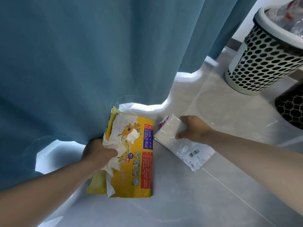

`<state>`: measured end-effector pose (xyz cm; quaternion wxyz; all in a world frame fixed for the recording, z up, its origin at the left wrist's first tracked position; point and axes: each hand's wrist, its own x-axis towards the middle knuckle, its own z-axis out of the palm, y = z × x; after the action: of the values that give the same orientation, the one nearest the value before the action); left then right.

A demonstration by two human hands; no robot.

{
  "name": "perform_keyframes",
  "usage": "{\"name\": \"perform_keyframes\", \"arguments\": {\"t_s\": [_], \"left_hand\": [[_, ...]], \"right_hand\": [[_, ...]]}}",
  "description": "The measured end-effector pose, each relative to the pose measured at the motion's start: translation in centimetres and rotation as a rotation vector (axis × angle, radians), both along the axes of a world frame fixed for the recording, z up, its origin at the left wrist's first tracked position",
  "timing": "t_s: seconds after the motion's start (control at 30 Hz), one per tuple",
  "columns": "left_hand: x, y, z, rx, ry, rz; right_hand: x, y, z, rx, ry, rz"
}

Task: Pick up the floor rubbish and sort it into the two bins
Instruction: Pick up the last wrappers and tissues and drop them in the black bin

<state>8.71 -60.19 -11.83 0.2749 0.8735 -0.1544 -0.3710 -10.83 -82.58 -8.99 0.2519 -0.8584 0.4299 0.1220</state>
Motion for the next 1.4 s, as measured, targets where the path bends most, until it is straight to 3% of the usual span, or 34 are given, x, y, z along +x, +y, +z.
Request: {"name": "perform_keyframes", "arguments": {"t_s": [0.27, 0.6, 1.1, 1.4], "left_hand": [[0.5, 0.7, -0.1, 0.002, -0.017, -0.005], [0.2, 0.7, 0.0, 0.019, -0.052, -0.04], [-1.5, 0.1, 1.2, -0.006, -0.072, -0.093], [-2.4, -4.7, 6.2, -0.061, -0.164, -0.266]], "right_hand": [[3.7, 0.0, -1.0, -0.106, 0.146, 0.361], [3.7, 0.5, -2.3, -0.132, 0.209, 0.353], [-0.3, 2.0, -1.6, 0.068, 0.197, 0.095], [-2.0, -2.2, 4.8, 0.072, -0.253, -0.351]]}}
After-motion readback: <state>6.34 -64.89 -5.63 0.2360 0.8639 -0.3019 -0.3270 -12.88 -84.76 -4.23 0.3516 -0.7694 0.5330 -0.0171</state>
